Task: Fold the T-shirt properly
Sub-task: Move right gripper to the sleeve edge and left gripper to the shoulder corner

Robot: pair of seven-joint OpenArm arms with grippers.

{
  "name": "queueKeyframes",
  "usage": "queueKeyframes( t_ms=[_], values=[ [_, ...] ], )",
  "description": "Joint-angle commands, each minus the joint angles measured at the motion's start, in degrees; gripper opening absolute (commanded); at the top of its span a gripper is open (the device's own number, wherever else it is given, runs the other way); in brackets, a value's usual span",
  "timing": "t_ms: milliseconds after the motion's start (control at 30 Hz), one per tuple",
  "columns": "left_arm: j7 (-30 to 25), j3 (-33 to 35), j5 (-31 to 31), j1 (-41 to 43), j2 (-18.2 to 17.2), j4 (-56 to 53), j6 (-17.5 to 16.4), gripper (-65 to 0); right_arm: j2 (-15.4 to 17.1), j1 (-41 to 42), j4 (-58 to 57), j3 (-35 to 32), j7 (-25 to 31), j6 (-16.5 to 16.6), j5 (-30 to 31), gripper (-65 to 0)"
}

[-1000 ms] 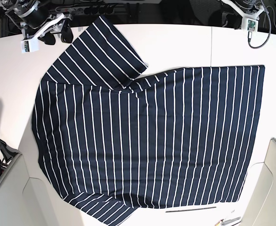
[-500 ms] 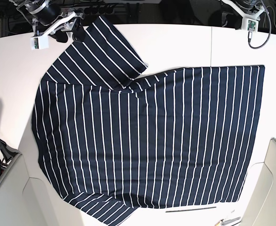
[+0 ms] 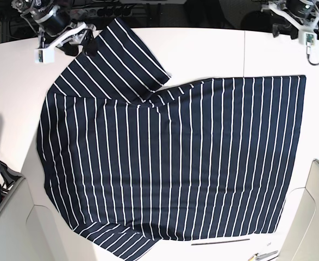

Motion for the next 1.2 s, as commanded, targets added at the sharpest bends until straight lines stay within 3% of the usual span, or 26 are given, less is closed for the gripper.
queueKeyframes(
  t_ms=[0, 67, 233, 567, 800, 1067, 1167],
  values=[
    [0.02, -1.38, -1.55, -0.04, -0.48, 0.83, -0.79, -26.5, 0.2, -0.81, -0.24, 0.09, -1.18, -0.61, -0.09, -27.9],
    [1.09, -3.06, -4.26, -0.92, -0.48, 0.83, -2.45, -26.5, 0.22, -0.81, -0.26, 0.09, -1.2, -0.59, 0.28, -27.9],
    [1.09, -6.73, -8.17, -1.73, -0.98, 0.81, -2.8, -26.5, 0.2, -0.81, -0.26, -0.28, -1.22, 0.9, 2.4, -27.9],
    [1.14, -7.45, -9.64, -4.33, -6.64, -0.66, -2.75, -26.5, -0.35, 1.66, -0.59, -8.04, -1.16, 0.83, -1.42, -27.9],
    [1.33, -7.5, -9.84, -8.13, -9.84, -4.31, -2.73, -26.5, -3.37, 1.77, -0.59, -8.2, -1.11, 0.85, -2.21, -27.9],
    [1.42, -7.5, -12.7, -15.8, -14.8, -13.55, -3.69, -26.5, -3.48, 1.9, -0.57, -8.2, -0.02, 0.83, -2.4, -28.3],
    [1.55, -7.48, -14.69, -18.53, -16.61, -18.05, -5.07, -25.7, -3.5, 1.9, -0.59, -8.2, -0.02, 0.85, -2.4, -40.1]
  ],
)
